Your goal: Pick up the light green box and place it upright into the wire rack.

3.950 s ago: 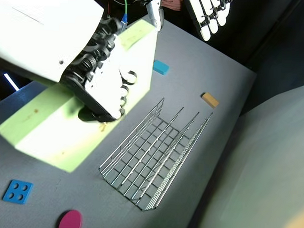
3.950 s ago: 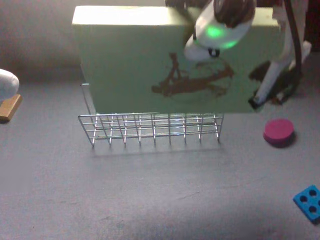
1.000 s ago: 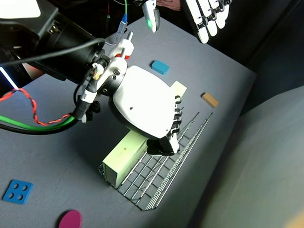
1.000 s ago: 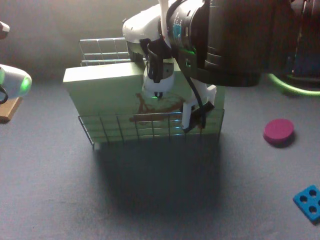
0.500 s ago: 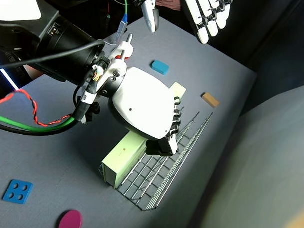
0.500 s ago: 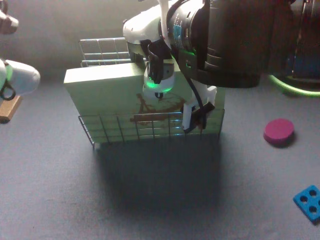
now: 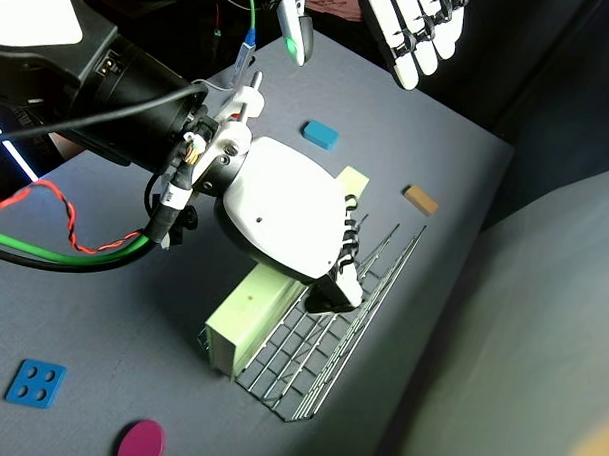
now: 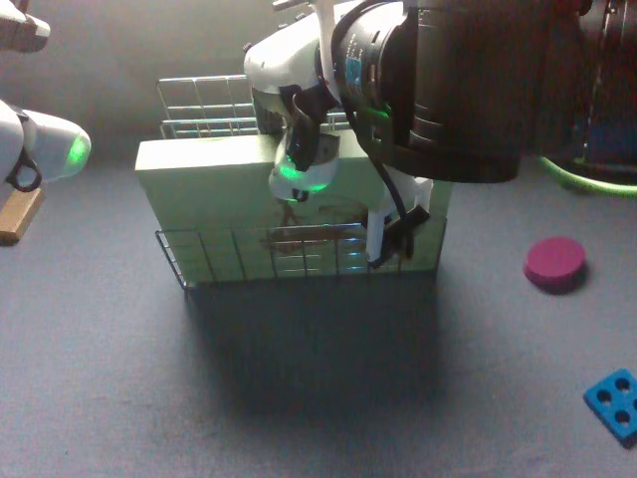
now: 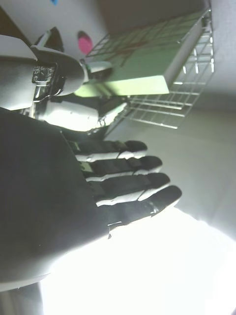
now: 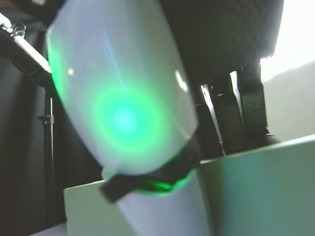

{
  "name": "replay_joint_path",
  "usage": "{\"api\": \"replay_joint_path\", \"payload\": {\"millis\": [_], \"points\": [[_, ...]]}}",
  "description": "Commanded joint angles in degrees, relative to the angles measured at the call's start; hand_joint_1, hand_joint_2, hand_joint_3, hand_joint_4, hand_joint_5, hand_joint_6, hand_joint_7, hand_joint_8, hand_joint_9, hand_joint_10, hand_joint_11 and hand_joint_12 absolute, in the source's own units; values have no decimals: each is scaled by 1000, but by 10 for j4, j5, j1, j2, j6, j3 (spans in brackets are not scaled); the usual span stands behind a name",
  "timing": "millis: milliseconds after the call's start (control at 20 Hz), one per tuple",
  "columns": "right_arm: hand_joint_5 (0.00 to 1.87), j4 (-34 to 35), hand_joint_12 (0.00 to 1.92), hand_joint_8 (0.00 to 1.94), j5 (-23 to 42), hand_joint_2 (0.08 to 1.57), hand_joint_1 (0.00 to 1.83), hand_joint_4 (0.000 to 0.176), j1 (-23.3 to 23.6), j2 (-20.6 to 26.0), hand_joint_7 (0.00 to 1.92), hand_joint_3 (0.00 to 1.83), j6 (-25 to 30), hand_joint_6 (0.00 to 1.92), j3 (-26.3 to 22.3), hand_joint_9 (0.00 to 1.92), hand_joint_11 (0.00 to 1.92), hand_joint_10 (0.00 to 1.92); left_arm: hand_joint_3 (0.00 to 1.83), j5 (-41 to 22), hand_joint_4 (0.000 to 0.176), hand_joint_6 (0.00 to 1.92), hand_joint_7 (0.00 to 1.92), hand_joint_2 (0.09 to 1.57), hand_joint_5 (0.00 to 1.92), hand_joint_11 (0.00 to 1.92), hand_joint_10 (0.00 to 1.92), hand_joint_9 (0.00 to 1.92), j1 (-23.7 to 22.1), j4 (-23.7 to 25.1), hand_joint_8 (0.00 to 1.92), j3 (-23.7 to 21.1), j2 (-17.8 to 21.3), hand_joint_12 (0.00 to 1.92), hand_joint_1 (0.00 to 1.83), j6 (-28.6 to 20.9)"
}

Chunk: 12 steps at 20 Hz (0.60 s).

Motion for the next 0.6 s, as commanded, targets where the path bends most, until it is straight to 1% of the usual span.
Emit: {"api": "replay_joint_path", "payload": {"millis": [0,50,100,150,250,350,450,550], "points": [[615,-37,1376,4,17,1076,867,0,1,1,700,0,-1,2,-2,516,184,282,0,-37,9,0,280,1206,264,0,0,198,-9,41,0,-2,-2,692,53,3],[594,-37,1342,0,17,1075,861,0,1,3,679,0,-2,0,-2,516,166,197,0,-36,9,0,280,1206,263,0,0,198,-9,41,0,-2,-2,692,52,3],[527,-37,1287,0,17,1068,845,0,2,6,611,0,-6,0,-4,486,106,67,0,-36,9,0,280,1206,263,0,0,197,-10,41,0,-2,-2,691,53,3],[527,-37,1287,0,17,1068,845,0,3,7,611,0,-6,0,-5,486,106,67,0,-36,9,0,280,1206,263,0,0,197,-9,41,0,-2,-2,691,53,3],[446,-37,1240,0,16,1043,806,0,7,13,522,0,-6,0,-10,422,20,30,0,-36,9,0,280,1206,264,0,0,197,-9,41,0,-3,-2,691,53,3],[350,-34,1085,0,16,997,761,0,20,28,427,0,-7,1,-25,349,0,4,1,-36,9,0,280,1207,265,0,0,198,-9,38,0,-4,-2,691,54,3],[263,-2,951,0,17,961,711,0,39,46,332,0,-22,0,-40,289,0,0,1,-36,9,1,279,1208,265,0,0,194,-8,37,0,-4,-2,691,54,5],[226,22,853,0,3,951,652,0,63,73,258,0,-37,0,-69,234,0,0,1,-34,9,0,278,1209,263,0,0,192,-8,34,0,-4,-2,690,54,11]]}}
